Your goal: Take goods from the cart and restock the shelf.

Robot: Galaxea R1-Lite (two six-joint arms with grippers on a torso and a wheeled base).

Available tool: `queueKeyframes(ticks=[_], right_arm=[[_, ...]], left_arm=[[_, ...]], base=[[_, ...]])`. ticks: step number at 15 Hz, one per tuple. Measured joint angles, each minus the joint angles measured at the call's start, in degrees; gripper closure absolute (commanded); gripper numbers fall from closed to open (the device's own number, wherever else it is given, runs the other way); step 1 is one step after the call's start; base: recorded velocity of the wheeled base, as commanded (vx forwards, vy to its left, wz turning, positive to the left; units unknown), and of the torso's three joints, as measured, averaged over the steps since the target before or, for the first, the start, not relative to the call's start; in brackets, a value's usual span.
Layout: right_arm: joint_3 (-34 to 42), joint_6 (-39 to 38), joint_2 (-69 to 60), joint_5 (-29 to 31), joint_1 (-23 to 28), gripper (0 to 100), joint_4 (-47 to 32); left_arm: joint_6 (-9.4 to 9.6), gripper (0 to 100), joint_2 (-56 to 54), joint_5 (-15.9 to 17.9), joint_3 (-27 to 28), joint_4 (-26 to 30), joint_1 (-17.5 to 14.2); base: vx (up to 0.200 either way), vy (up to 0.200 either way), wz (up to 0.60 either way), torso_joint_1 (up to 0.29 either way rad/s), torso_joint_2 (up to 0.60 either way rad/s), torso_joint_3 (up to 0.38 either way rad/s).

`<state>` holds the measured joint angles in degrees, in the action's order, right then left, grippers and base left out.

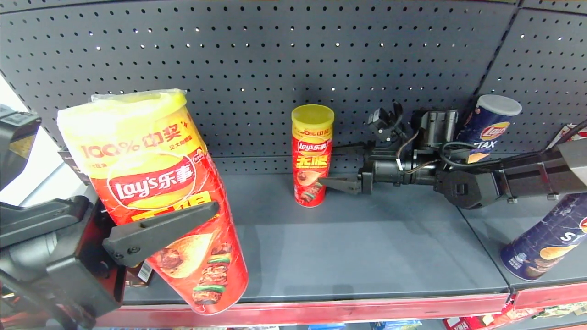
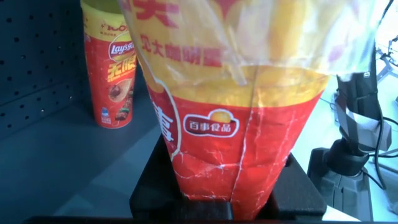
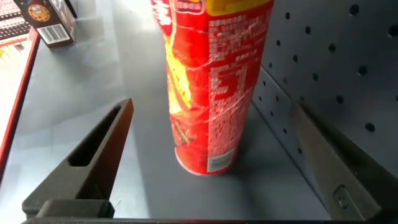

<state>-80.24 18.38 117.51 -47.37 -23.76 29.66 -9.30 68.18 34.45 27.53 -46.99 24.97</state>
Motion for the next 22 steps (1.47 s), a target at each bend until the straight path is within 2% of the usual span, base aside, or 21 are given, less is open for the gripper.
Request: queueKeyframes(ticks=[9, 10, 17, 22], right_arm=[[-8.66, -1.69, 8.0, -0.44, -2.41, 0, -0.22], [-9.47, -2.02, 8.95, -0.5, -2.61, 100, -0.11], [-10.86, -2.6, 10.17, 0.02, -3.61, 100, -0.77], [-6.23, -2.49, 5.6, -0.17, -4.74, 100, -0.27]], left_arm=[[0.0, 100, 1.02, 0.06, -0.41, -0.84, 0.0], [0.0, 100, 1.11, 0.04, -0.44, -0.85, 0.0], [0.0, 100, 1.27, 0.01, -0.63, -0.9, -0.16], [0.0, 100, 1.13, -0.1, -0.74, -0.88, -0.27]], base=[[0.0, 0.0, 0.0, 0.0, 0.0, 0.0], [0.0, 0.0, 0.0, 0.0, 0.0, 0.0], [0.0, 0.0, 0.0, 0.0, 0.0, 0.0], [0.0, 0.0, 0.0, 0.0, 0.0, 0.0]])
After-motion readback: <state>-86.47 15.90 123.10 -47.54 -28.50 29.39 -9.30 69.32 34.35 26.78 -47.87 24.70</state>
